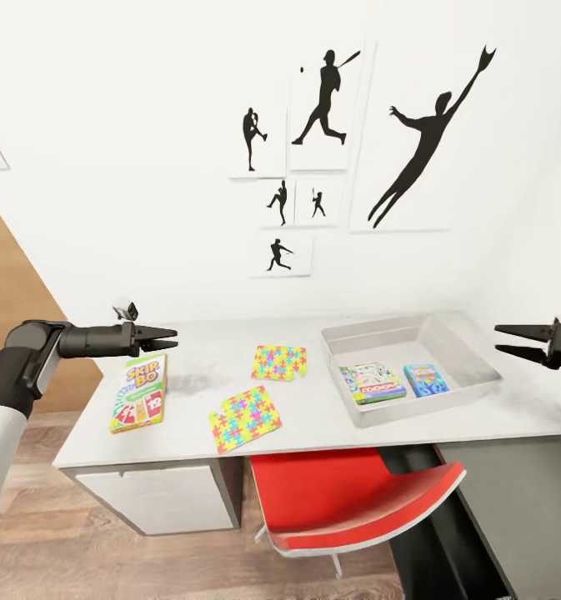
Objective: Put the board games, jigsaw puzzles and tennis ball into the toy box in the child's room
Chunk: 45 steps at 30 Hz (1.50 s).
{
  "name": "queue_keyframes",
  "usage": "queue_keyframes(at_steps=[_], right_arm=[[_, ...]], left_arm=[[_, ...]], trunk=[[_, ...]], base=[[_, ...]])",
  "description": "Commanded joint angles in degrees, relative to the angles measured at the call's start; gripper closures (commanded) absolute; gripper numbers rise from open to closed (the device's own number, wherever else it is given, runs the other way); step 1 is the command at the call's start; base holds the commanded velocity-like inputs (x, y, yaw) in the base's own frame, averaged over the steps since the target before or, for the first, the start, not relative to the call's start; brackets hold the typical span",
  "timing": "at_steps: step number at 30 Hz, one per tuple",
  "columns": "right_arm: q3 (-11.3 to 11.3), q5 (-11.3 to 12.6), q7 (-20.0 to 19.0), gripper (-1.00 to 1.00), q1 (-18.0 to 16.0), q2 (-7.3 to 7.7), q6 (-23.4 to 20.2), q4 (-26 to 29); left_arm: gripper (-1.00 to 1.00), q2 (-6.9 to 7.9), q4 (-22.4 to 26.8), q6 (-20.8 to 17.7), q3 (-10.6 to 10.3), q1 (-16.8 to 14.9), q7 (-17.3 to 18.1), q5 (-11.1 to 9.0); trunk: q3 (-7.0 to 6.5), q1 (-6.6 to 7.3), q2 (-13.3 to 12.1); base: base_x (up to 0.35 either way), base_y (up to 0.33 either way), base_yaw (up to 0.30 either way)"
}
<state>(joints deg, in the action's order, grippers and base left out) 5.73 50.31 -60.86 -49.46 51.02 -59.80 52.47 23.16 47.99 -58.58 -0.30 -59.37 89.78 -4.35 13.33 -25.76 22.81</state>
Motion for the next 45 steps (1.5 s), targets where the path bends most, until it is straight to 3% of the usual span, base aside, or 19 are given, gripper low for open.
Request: queue_keyframes(at_steps=[1, 7, 13, 18, 27, 41, 45], right_arm=[[0.2, 0.1, -1.2, -1.00, 0.5, 0.16, -0.2, -0.1], [0.1, 0.4, -8.2, -1.00, 5.6, 0.68, 0.9, -1.3], [0.1, 2.4, -18.8, -1.00, 14.0, 0.14, 12.0, -5.9], [0.1, 4.0, -22.6, -1.00, 20.3, -1.01, 19.0, -7.1], [0.0, 8.4, -23.0, -1.00, 24.1, -2.00, 24.8, -7.4], [-0.1, 9.2, -22.0, -1.00, 24.1, -2.76, 24.8, -7.1], [-1.9, 9.1, -21.6, -1.00, 24.0, -2.77, 24.6, -7.5]], left_arm=[[-1.00, 0.20, 0.0, -0.6, 0.0, 0.0, 0.2, 0.0], [-1.00, 3.02, 0.0, -0.4, -0.1, 0.0, 0.2, -0.1], [-1.00, 7.48, -0.2, -0.1, -0.1, 0.3, 0.2, -0.3], [-1.00, 9.41, -0.2, -0.1, -0.2, 0.6, 0.2, -0.9], [-1.00, 9.65, -0.1, -0.4, -0.2, 0.7, 0.2, -1.9], [-1.00, 10.09, -0.1, -0.6, -0.1, 0.7, 0.2, -2.0], [-1.00, 10.01, -0.1, -0.6, -0.1, 0.7, 0.2, -2.0]], trunk=[[0.02, -0.03, 0.1], [-0.55, -0.03, 0.1], [-1.12, -0.03, 0.1], [-1.59, -0.03, 0.1], [-1.94, -0.03, 0.1], [-1.96, -0.03, 0.1], [-1.96, -0.03, 0.1]], base=[[-0.089, 0.000, 0.000], [-0.034, 0.000, 0.000], [-0.005, 0.000, 0.000], [0.000, 0.000, 0.000], [0.000, 0.000, 0.000], [0.000, 0.000, 0.000], [0.000, 0.000, 0.000]])
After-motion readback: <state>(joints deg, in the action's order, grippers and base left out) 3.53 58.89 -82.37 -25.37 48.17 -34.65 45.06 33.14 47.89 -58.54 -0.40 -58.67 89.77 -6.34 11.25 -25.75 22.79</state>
